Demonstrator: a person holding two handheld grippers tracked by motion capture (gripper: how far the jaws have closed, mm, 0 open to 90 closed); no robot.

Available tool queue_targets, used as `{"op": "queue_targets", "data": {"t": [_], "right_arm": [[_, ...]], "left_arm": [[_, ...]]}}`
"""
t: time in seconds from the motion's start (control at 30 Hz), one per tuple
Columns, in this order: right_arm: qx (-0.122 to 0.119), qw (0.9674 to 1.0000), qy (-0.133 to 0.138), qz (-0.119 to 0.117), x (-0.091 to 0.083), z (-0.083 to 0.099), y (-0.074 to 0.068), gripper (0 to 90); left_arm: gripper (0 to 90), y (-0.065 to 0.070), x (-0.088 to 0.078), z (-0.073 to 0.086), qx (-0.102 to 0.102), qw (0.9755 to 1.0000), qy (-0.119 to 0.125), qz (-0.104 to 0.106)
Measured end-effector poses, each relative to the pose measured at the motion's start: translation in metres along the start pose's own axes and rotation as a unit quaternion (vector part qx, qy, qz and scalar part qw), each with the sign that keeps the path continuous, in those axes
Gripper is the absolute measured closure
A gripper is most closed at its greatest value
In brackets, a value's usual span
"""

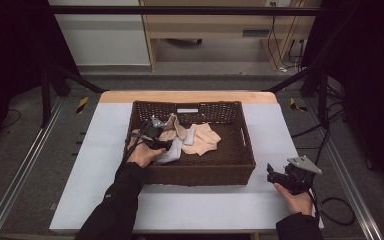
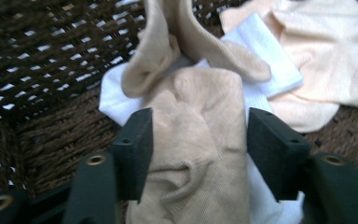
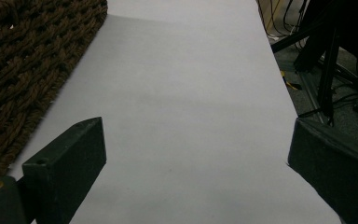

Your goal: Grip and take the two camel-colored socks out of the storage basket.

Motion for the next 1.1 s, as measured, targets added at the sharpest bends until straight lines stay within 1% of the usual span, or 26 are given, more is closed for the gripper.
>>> {"op": "queue_targets", "data": {"t": [0.3, 0.43, 0.47, 0.5, 0.53, 0.57, 0.63, 0.67, 0.7, 0.77, 0.9, 0.93, 0.97, 1.03, 1.07, 1.1], "right_arm": [[0.001, 1.0, 0.0, -0.001, 0.0, 0.0, 0.0, 4.7], [0.001, 1.0, -0.001, -0.001, 0.0, 0.0, 0.0, 4.8], [0.0, 1.0, 0.0, -0.001, 0.0, 0.0, 0.0, 4.8], [0.0, 1.0, 0.0, 0.0, 0.0, 0.0, 0.001, 4.8], [0.0, 1.0, 0.0, 0.0, 0.0, 0.0, 0.001, 4.8], [0.0, 1.0, 0.0, 0.0, 0.0, 0.0, 0.001, 4.8], [0.0, 1.0, 0.0, 0.0, -0.001, 0.0, 0.001, 4.8], [0.002, 1.0, 0.0, 0.0, -0.001, 0.0, 0.001, 4.8], [0.002, 1.0, 0.0, 0.0, -0.001, 0.0, 0.001, 4.8], [0.002, 1.0, 0.0, 0.001, -0.001, 0.001, 0.002, 4.9], [0.002, 1.0, -0.001, 0.001, -0.001, 0.001, 0.002, 4.8], [0.002, 1.0, -0.003, 0.001, 0.0, 0.001, 0.002, 4.9], [0.001, 1.0, -0.003, 0.002, 0.0, 0.001, 0.002, 4.9], [0.002, 1.0, -0.002, 0.001, 0.0, 0.001, 0.002, 4.9], [0.002, 1.0, -0.002, 0.001, 0.0, 0.001, 0.002, 4.9], [0.002, 1.0, -0.002, 0.002, 0.0, 0.001, 0.002, 4.9]], "left_arm": [[69.6, -0.001, -0.001, 0.002, -0.016, 0.9996, -0.018, 0.016], [77.2, -0.003, -0.003, 0.002, -0.022, 0.9994, -0.019, 0.021], [78.6, -0.003, -0.003, 0.002, -0.022, 0.9994, -0.019, 0.021], [79.7, -0.004, -0.005, 0.002, -0.029, 0.9991, -0.017, 0.024], [80.3, -0.004, -0.005, 0.002, -0.029, 0.9991, -0.017, 0.024], [80.9, -0.005, -0.006, 0.001, -0.032, 0.9991, -0.01, 0.026], [81.4, -0.005, -0.007, 0.001, -0.03, 0.9992, -0.007, 0.025], [81.6, -0.005, -0.009, 0.0, -0.03, 0.9992, 0.0, 0.027], [81.6, -0.005, -0.009, 0.0, -0.03, 0.9992, 0.0, 0.027], [81.9, -0.007, -0.012, -0.002, -0.038, 0.9988, 0.016, 0.026], [82.0, -0.01, -0.015, -0.006, -0.052, 0.9977, 0.037, 0.023], [82.0, -0.01, -0.015, -0.006, -0.052, 0.9977, 0.037, 0.023], [82.1, -0.01, -0.019, -0.009, -0.058, 0.9965, 0.053, 0.027], [82.2, -0.011, -0.023, -0.012, -0.062, 0.9953, 0.068, 0.03], [82.3, -0.011, -0.023, -0.012, -0.062, 0.9953, 0.068, 0.03], [82.3, -0.012, -0.027, -0.015, -0.07, 0.9934, 0.085, 0.032]]}}
Point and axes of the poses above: each handheld gripper's, and its own axes: x roughly forward along the jaws, z roughly out of its underside, y roughly to its right, the point moved 5 cm from there along x, roughly forward along the jaws, and after that the axes turned 6 degrees about -z, right-handed, at the moved point
